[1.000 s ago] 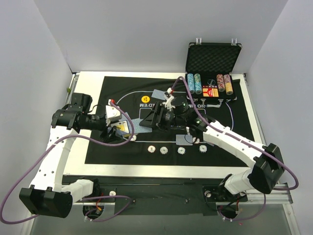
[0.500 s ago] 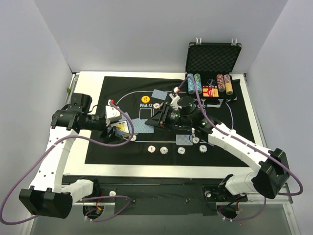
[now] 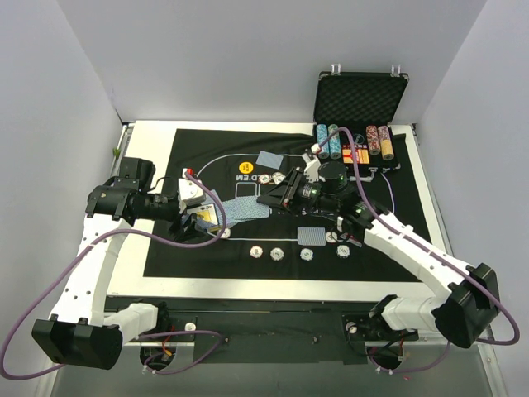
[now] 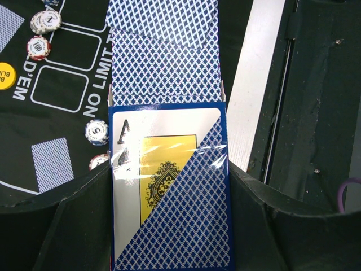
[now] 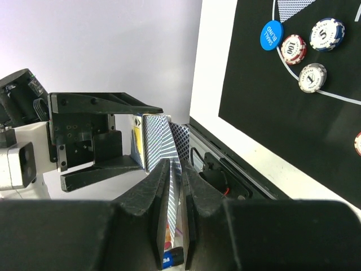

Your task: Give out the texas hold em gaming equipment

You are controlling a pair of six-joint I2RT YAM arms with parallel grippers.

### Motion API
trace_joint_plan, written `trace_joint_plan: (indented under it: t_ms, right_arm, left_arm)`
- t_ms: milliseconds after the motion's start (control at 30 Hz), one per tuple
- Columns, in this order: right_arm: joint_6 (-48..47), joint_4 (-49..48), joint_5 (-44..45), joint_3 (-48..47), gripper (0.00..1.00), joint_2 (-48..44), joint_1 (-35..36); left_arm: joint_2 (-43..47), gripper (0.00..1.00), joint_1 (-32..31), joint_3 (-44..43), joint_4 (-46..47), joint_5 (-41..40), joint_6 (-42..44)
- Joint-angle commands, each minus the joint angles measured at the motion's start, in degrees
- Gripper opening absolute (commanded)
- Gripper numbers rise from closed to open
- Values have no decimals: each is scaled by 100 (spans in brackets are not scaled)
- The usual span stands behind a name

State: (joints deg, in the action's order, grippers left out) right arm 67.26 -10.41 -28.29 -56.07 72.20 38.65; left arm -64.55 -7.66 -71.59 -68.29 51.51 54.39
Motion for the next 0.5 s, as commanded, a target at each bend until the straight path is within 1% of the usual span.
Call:
trace_joint_plan:
  t_ms: [0, 200, 300, 367, 467]
  right_arm:
    - [-161, 109, -168, -18, 9, -312, -103]
    - [-179, 119, -212, -52, 7, -374, -200]
    - [-152, 66, -256, -184, 2, -391, -375]
    - [-152, 66, -343, -395, 0, -322, -568]
    - [-187, 92, -431, -833, 0, -76, -798]
  left_arm:
    - [136, 12, 45, -127, 273, 334, -7]
    - [145, 12, 45, -127, 264, 334, -16]
    - [145, 12, 54, -127, 273, 334, -7]
    - [145, 12, 45, -118, 272, 343, -8]
    - [145, 12, 54, -109, 273, 360, -16]
